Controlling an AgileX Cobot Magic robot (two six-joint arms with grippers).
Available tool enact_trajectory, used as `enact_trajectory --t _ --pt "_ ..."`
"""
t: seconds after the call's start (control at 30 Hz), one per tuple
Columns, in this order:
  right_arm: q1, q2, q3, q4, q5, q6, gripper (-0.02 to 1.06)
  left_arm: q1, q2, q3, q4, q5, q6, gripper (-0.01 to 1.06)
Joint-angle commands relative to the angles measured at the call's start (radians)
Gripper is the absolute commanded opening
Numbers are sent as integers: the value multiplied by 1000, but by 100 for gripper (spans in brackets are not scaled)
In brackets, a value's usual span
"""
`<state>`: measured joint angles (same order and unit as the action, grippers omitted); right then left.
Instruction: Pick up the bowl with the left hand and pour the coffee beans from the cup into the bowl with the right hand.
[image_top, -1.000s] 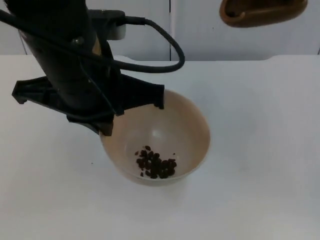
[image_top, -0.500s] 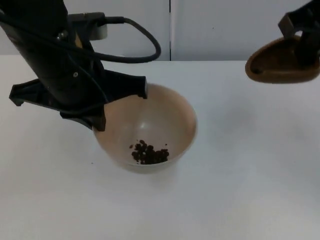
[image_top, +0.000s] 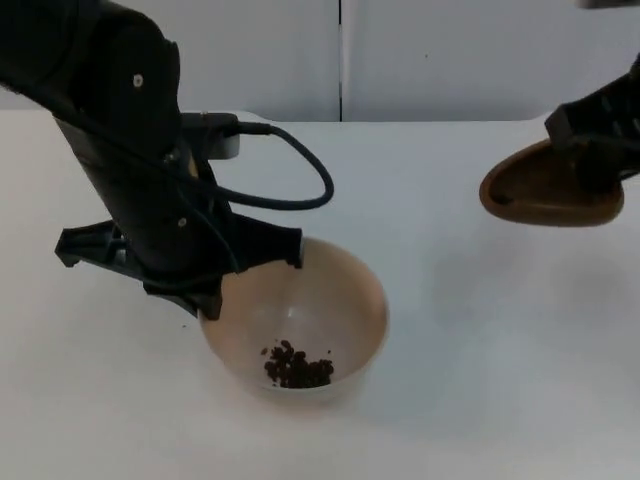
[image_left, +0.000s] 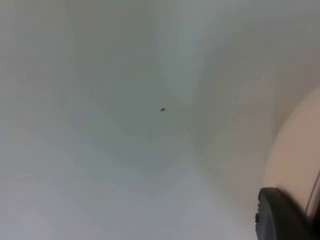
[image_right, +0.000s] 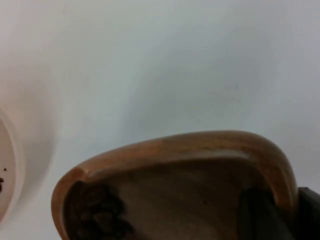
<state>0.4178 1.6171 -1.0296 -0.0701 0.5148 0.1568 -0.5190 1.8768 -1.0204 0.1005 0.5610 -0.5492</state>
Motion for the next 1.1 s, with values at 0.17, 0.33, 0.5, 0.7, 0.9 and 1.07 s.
enact_trajectory --t 0.17,0.33,0.5,0.7,0.9,1.07 --pt "-6 45 37 2 -63 28 0 1 29 0 -10 -18 2 0" --pt "-6 101 37 2 -87 37 0 1 29 0 -4 -25 0 0" --pt "-6 154 37 2 -117 45 0 1 29 0 25 -23 0 0" --pt "-15 224 37 -2 -165 56 0 1 29 0 44 2 2 0" --pt "-69 265 37 -7 -198 56 0 1 29 0 47 2 2 0" --pt "-105 303 37 -13 -220 33 0 1 29 0 49 2 2 0"
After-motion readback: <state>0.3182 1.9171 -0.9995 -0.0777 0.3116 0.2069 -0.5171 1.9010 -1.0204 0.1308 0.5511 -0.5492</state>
